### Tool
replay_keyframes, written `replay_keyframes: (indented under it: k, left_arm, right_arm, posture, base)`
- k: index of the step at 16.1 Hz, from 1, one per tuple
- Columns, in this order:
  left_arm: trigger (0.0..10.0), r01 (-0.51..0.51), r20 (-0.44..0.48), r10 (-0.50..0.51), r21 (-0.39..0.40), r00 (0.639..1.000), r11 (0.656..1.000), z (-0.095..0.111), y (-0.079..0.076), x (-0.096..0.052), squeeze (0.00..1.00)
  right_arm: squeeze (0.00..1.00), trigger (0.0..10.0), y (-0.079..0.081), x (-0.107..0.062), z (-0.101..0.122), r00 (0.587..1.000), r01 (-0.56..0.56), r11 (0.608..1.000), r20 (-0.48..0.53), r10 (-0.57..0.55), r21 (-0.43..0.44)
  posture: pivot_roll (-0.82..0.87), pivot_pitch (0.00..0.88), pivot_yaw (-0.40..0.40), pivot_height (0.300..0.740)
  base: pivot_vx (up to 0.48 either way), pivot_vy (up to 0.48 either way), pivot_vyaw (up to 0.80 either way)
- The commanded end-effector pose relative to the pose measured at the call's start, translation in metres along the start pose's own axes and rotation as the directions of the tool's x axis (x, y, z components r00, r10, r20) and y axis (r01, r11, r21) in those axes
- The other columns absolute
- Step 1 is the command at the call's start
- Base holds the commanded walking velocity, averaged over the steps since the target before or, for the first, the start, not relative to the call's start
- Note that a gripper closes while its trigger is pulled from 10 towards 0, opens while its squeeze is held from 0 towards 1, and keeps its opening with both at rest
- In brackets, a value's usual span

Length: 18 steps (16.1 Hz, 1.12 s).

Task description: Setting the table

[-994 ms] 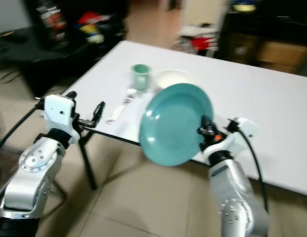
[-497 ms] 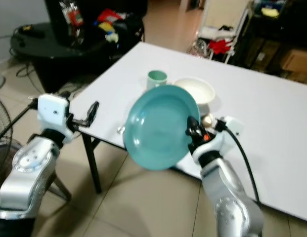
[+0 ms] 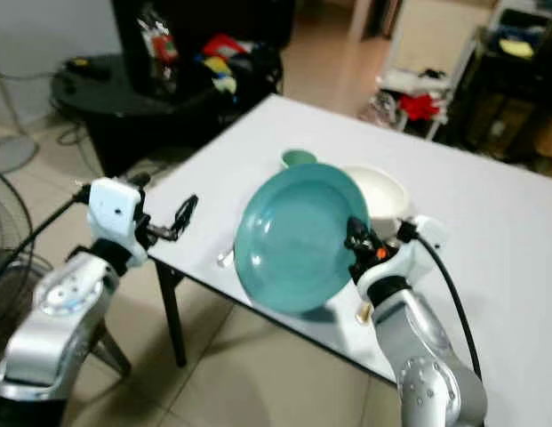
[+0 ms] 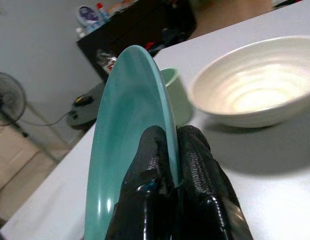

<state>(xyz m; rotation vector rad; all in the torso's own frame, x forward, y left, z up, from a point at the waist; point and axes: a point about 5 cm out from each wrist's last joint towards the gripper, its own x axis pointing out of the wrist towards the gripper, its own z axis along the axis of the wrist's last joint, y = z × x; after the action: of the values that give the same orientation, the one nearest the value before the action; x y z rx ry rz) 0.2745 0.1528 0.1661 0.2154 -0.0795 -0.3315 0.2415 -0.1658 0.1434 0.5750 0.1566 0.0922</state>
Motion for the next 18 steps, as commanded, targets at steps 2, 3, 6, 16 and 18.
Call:
replay_keyframes:
  k: [2,3,6,16,18]
  left_arm:
    - [10.0,0.04,-0.003,-0.04,0.009,0.999,0.999,0.001,0.0,-0.001,0.0]
    - [10.0,0.06,-0.005,-0.06,0.009,0.998,0.998,0.001,-0.001,-0.001,0.0]
    - [10.0,0.164,-0.015,-0.164,-0.009,0.986,0.986,0.0,-0.008,-0.005,0.0]
    - [10.0,0.552,-0.104,-0.568,-0.149,0.816,0.82,-0.006,-0.018,-0.031,0.0]
    - [10.0,0.552,-0.11,-0.567,-0.143,0.816,0.822,-0.005,-0.016,-0.032,0.0]
  right_arm:
    - [0.0,10.0,0.01,0.001,0.0,0.999,-0.047,0.998,-0.005,0.047,0.031]
    - [0.0,10.0,0.01,0.001,-0.001,0.999,-0.04,0.998,-0.01,0.04,0.041]
    - [0.0,10.0,-0.003,0.003,-0.003,0.998,0.056,0.991,-0.023,-0.054,0.124]
    - [0.0,10.0,-0.036,0.005,-0.02,0.944,0.325,0.847,-0.2,-0.262,0.421]
    - [0.0,10.0,-0.04,0.003,-0.021,0.933,0.357,0.835,-0.209,-0.294,0.419]
  posture:
    - [-0.01,0.0,-0.047,0.74]
    - [-0.01,0.0,-0.043,0.74]
    - [-0.01,0.0,-0.036,0.74]
    - [-0.01,0.0,-0.031,0.74]
    - [-0.01,0.0,-0.03,0.74]
  base:
    - [0.0,0.0,0.0]
    - [0.0,0.0,0.0]
    - [0.0,0.0,0.0]
    - [0.0,0.0,0.0]
    - [0.0,0.0,0.0]
